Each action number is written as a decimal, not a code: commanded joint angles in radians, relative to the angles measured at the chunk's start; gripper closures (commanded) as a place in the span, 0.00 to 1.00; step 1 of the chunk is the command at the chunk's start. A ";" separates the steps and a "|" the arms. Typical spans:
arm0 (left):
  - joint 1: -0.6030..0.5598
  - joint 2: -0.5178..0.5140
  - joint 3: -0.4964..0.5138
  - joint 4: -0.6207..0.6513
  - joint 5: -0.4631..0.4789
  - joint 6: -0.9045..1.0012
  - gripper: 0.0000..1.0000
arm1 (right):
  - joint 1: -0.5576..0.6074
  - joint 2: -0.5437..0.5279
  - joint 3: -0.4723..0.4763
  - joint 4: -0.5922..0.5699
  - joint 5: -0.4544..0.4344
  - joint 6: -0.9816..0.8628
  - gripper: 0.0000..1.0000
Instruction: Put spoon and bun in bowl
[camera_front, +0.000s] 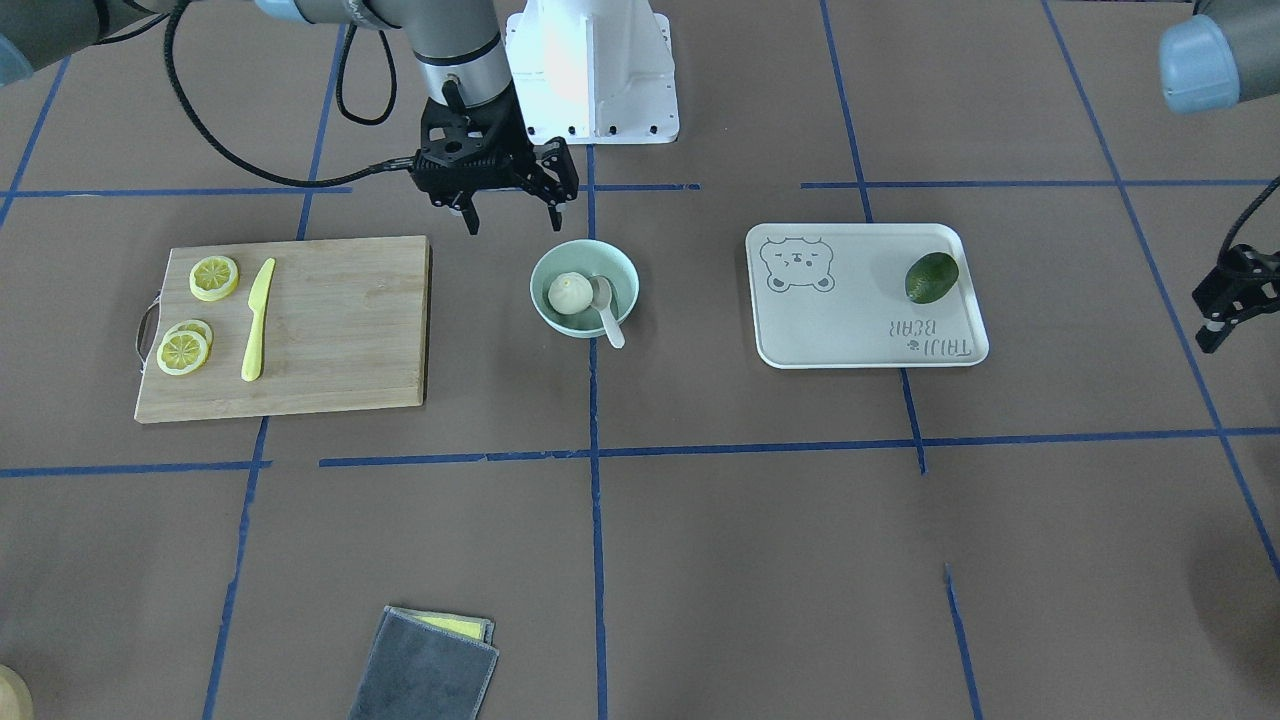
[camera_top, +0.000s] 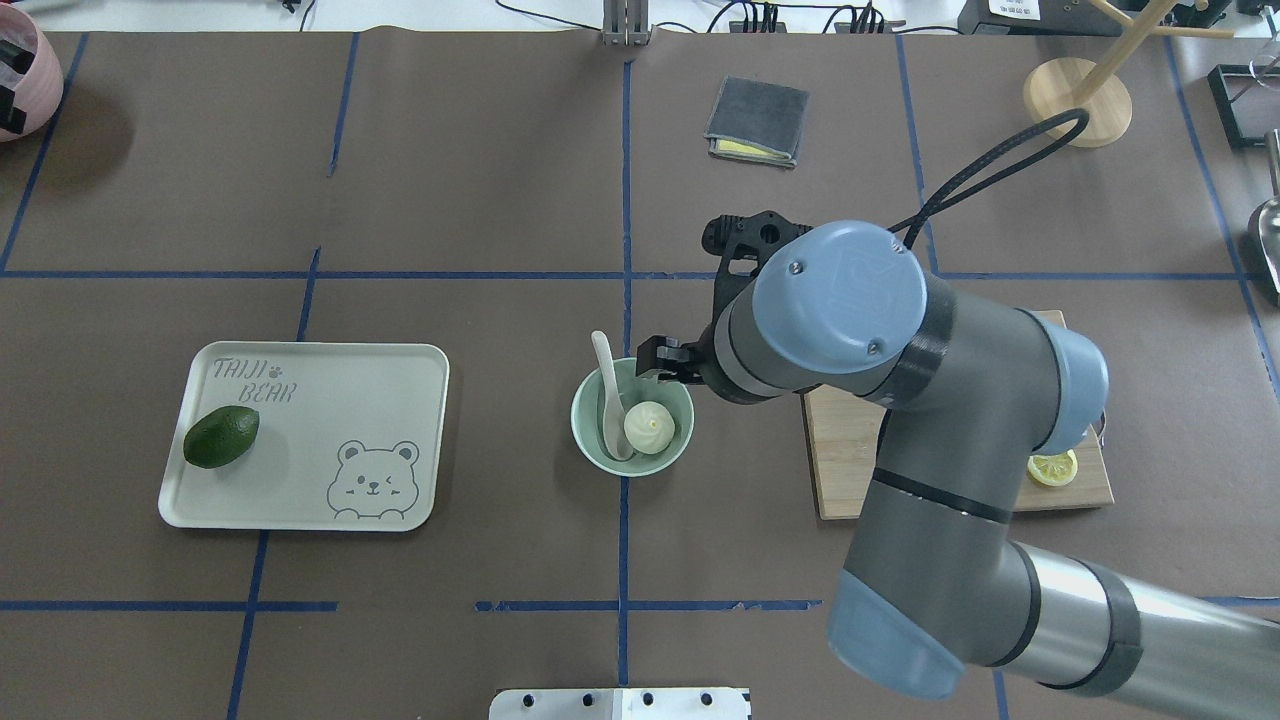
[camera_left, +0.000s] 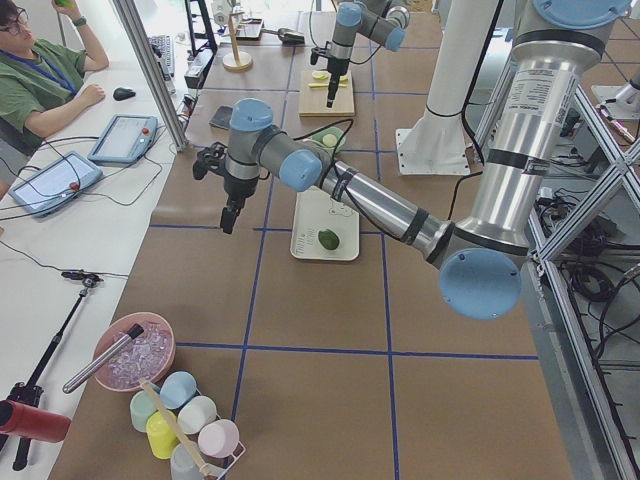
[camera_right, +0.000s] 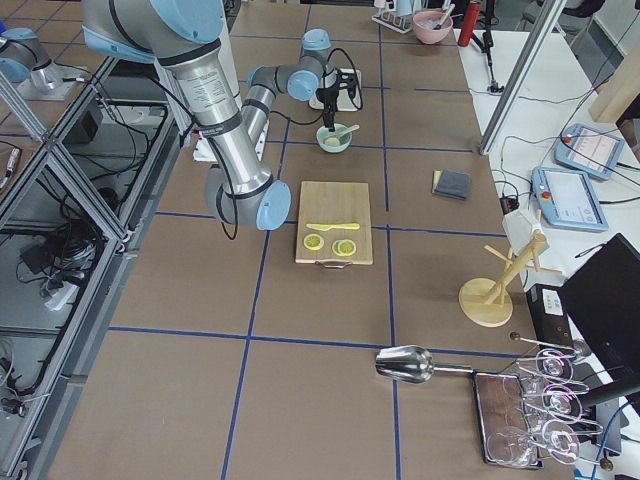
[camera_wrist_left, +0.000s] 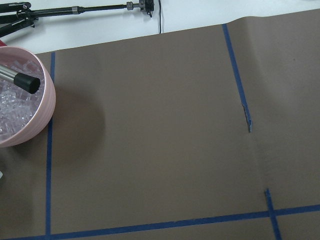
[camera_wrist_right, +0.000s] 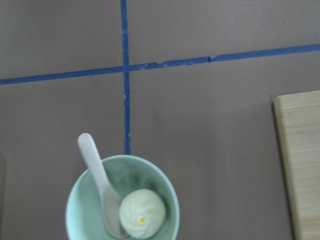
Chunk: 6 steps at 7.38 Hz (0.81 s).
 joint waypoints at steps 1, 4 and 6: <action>-0.087 0.080 0.049 0.008 -0.022 0.207 0.00 | 0.205 -0.114 0.038 -0.031 0.166 -0.252 0.00; -0.201 0.153 0.125 0.111 -0.111 0.451 0.00 | 0.536 -0.315 0.001 -0.028 0.396 -0.710 0.00; -0.219 0.215 0.176 0.129 -0.206 0.470 0.00 | 0.745 -0.381 -0.117 -0.028 0.554 -0.994 0.00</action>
